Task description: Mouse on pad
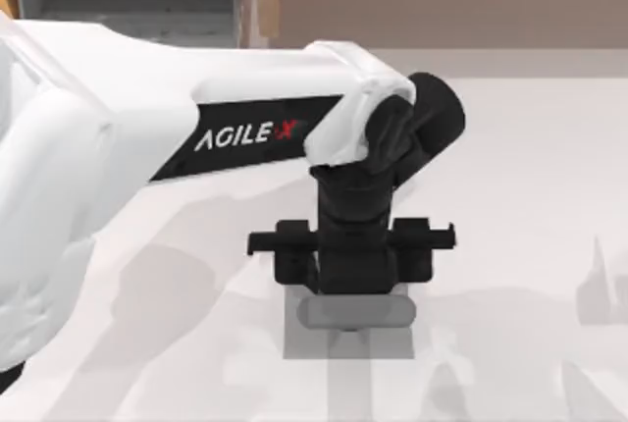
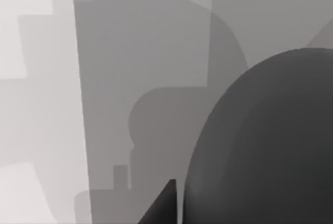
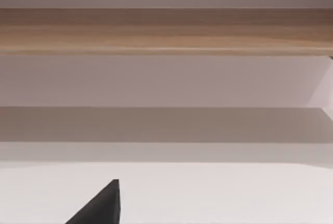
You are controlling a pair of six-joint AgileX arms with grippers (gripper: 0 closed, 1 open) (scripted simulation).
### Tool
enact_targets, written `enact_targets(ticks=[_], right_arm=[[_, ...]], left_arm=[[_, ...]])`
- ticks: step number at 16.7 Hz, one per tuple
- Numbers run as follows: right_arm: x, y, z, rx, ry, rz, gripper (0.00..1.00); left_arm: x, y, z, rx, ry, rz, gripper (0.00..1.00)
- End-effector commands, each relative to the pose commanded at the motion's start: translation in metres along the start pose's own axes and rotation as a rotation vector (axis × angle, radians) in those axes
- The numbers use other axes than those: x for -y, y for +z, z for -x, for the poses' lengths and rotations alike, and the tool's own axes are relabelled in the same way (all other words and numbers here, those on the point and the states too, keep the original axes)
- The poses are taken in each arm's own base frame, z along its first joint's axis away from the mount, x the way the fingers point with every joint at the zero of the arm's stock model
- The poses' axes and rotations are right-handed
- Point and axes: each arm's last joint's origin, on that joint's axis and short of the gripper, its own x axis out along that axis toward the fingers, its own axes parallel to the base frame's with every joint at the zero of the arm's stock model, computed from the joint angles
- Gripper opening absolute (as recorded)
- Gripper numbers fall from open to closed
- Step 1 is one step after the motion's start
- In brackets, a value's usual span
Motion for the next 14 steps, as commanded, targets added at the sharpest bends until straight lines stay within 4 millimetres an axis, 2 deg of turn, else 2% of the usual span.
enact_targets(ticks=[8, 14], right_arm=[[0.0, 0.0, 0.0, 0.0, 0.0, 0.0, 1.0], [0.0, 0.0, 0.0, 0.0, 0.0, 0.0, 1.0]], left_arm=[[0.0, 0.0, 0.0, 0.0, 0.0, 0.0, 0.98], [0.0, 0.0, 0.0, 0.0, 0.0, 0.0, 1.0]])
